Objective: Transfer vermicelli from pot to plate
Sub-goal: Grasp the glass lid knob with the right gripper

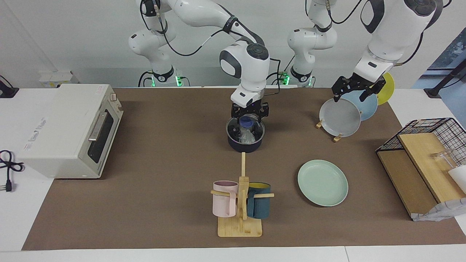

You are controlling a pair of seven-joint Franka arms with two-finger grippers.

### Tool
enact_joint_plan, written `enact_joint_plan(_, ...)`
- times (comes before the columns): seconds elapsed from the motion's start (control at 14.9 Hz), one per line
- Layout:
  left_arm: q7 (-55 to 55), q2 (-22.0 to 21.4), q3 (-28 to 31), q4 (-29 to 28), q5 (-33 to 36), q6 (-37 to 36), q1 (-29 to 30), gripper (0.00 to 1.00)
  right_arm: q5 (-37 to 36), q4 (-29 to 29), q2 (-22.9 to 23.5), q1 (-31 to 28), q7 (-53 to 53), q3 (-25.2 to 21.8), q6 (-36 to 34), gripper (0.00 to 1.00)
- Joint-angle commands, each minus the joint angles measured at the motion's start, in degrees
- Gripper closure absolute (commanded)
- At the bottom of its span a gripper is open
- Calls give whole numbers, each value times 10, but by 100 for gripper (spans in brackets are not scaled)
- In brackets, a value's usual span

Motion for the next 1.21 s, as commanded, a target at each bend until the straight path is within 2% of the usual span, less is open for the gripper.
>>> enact_joint_plan(0.0, -1, -11, -4, -7, -9, -2, 9, 0, -10, -20, -12, -1, 6, 1, 13, 13)
enact_joint_plan(0.54, -1, -11, -4, -7, -9, -2, 9, 0, -10, -20, -12, -3, 0, 1, 13, 42)
enact_joint_plan(0.8, -1, -11, -4, -7, -9, -2, 9, 0, -12, -12, -11, -5, -1, 1, 7, 44)
enact_joint_plan(1.14, -1, -11, -4, -7, -9, -2, 9, 0, -22, 57, -9, -24, -54, 0, -73, 44)
